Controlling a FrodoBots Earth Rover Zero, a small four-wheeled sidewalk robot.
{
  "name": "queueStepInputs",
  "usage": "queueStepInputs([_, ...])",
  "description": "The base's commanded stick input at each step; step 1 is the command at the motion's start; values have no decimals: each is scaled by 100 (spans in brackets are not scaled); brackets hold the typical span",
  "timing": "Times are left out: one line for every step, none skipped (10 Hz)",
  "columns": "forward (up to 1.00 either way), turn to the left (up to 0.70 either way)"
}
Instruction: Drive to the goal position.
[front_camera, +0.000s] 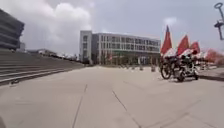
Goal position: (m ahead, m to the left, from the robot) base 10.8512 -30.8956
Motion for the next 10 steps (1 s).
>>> queueStepInputs([100,-8])
queueStepInputs([100,0])
queueStepInputs([100,0])
queueStepInputs([100,0])
queueStepInputs([100,0])
queueStepInputs([100,0])
queueStepInputs([100,-11])
queueStepInputs([100,-11])
queueStepInputs([100,-2])
queueStepInputs([100,-26])
